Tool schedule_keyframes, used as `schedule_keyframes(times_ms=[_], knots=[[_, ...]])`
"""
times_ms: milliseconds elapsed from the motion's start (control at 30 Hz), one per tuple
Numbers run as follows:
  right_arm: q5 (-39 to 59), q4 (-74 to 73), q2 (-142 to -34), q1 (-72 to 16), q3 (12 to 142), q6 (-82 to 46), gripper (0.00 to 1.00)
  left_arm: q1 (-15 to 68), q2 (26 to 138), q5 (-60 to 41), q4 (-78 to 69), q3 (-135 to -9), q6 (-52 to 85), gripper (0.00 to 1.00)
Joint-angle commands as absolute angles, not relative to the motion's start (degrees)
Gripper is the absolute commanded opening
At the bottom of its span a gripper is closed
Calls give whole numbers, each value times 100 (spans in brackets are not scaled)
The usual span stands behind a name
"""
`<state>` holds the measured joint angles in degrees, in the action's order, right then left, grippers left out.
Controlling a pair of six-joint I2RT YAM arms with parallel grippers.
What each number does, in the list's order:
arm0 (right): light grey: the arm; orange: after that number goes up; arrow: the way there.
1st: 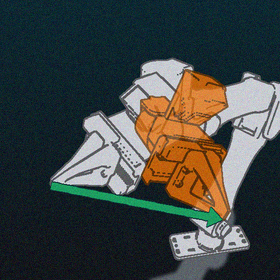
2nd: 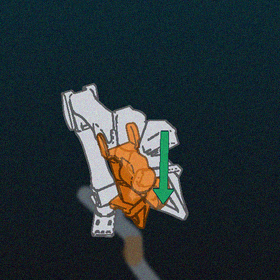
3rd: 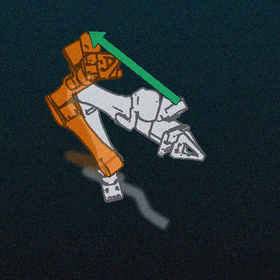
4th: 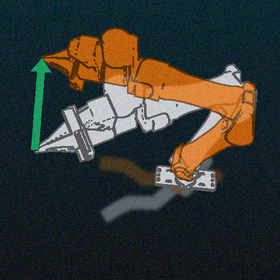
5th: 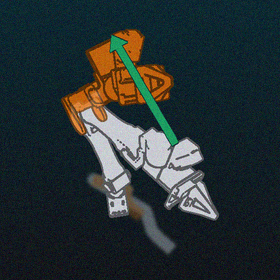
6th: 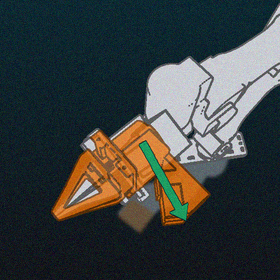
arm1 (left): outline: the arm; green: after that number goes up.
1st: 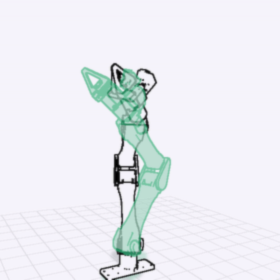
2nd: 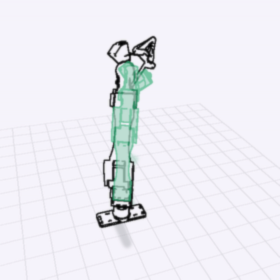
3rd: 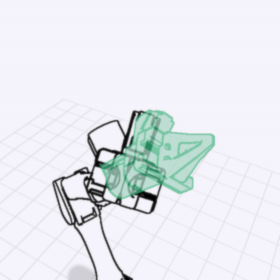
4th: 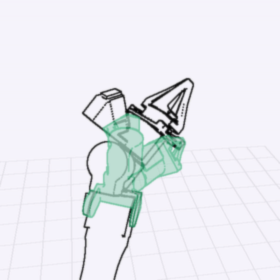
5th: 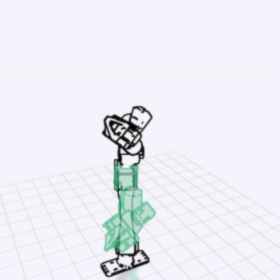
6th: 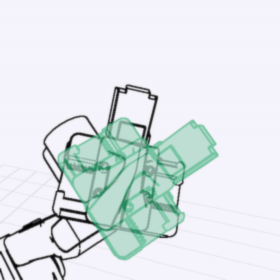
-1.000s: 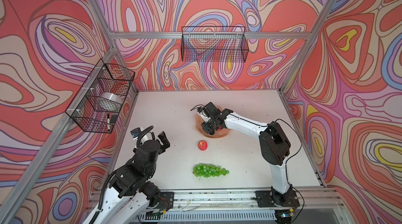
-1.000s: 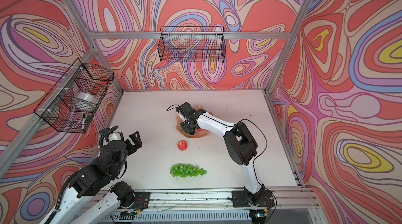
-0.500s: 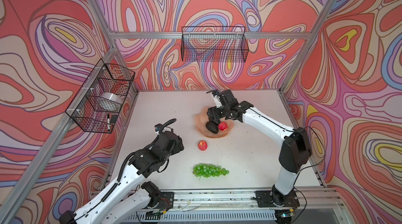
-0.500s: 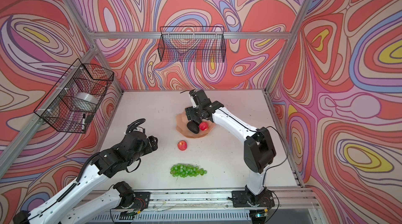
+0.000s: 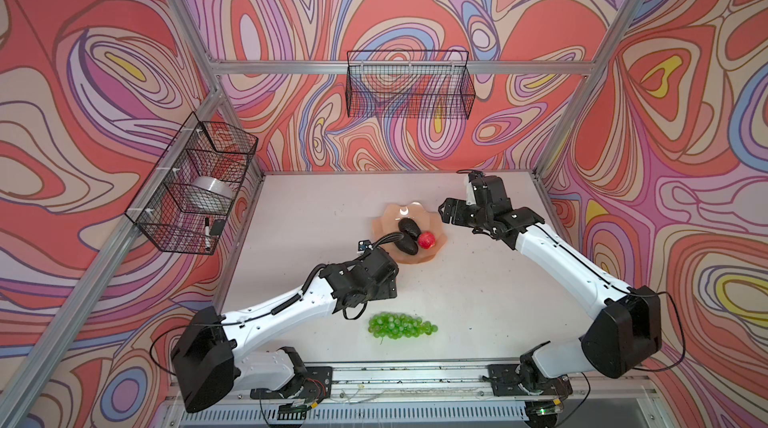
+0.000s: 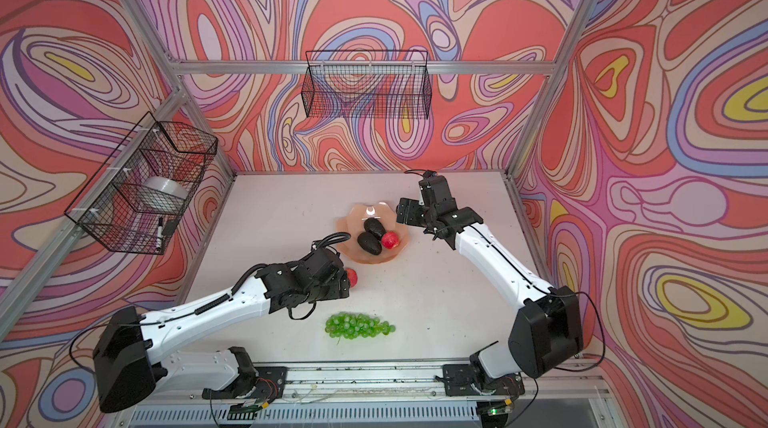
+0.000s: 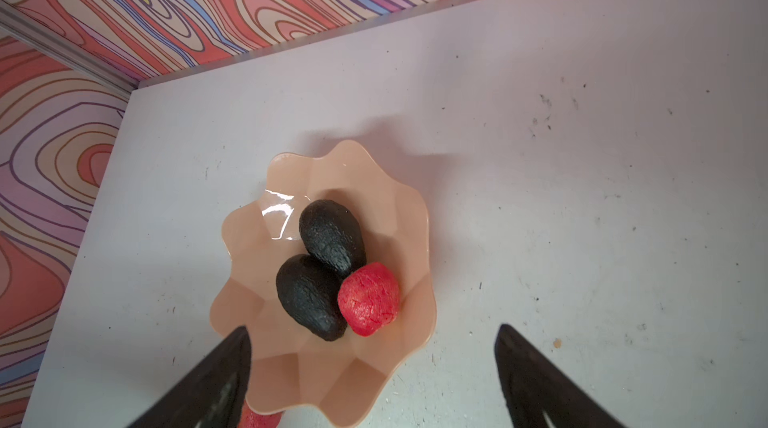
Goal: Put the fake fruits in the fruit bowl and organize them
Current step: 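Reach the left gripper to the remaining red apple and grasp it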
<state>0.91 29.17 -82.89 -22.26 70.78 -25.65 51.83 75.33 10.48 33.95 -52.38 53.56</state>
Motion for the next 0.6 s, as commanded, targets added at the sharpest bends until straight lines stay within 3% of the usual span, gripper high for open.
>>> schedule_keyframes(times_ms=[0,233,567], knots=[[21,2883,-7989,-2164,6966,-2686,95,5205,7890,1124,3188,-5558,5207,93],[-68,2957,-7765,-2112,6913,-2628,96,5174,8732,1094,3343,-5977,5238,94],[-77,2979,-7645,-2065,6838,-2610,97,4661,9063,796,2903,-5832,4966,93]])
